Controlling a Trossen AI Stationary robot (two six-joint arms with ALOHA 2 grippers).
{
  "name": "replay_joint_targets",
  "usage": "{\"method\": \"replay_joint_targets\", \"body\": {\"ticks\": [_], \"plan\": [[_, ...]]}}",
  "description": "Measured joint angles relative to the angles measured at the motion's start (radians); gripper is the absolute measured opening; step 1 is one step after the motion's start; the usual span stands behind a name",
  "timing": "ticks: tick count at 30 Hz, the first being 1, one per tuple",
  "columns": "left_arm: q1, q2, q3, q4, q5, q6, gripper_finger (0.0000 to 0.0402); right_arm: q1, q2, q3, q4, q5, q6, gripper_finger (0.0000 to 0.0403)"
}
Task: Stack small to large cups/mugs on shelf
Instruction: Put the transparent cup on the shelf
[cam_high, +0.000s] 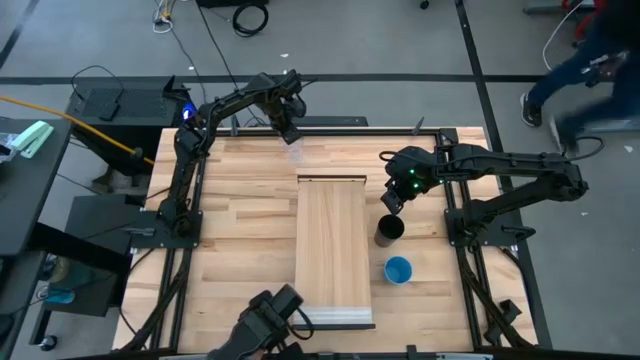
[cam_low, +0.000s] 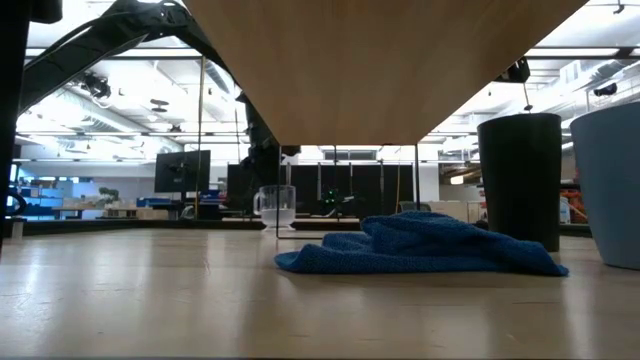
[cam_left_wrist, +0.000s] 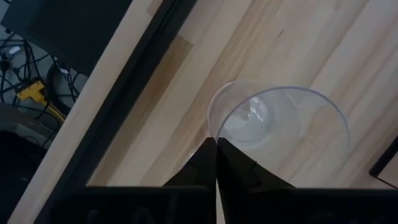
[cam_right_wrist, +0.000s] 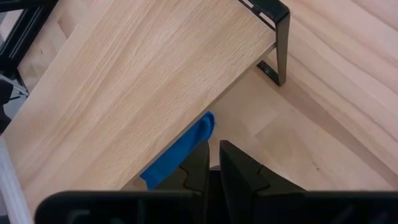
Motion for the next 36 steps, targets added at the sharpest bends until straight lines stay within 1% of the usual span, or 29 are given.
{"method": "replay_joint_targets", "body": {"ticks": [7, 12, 17, 25, 30, 36], "plan": [[0.000, -0.006, 0.000, -0.075, 0.000, -0.007, 0.0005, 0.000, 0.000, 0.000, 0.000, 0.000, -0.011, 0.0044], [0.000, -0.054, 0.000, -0.097, 0.000, -0.018, 0.0004, 0.000, 0.000, 0.000, -0.001, 0.000, -0.018, 0.0044], [0.000, -0.125, 0.000, -0.109, -0.003, -0.068, 0.0003, 0.000, 0.000, 0.000, -0.005, 0.000, -0.019, 0.0044], [-0.006, -0.249, 0.000, -0.158, -0.012, -0.163, 0.0002, 0.000, -0.004, 0.000, -0.083, 0.000, -0.026, 0.0044], [-0.029, -0.343, 0.000, -0.172, -0.012, -0.217, 0.0001, 0.000, -0.028, 0.000, -0.131, 0.001, -0.026, 0.0044], [-0.089, -0.468, 0.001, -0.181, -0.012, -0.277, 0.0001, 0.000, -0.081, 0.000, -0.212, 0.016, -0.010, 0.0044]]}}
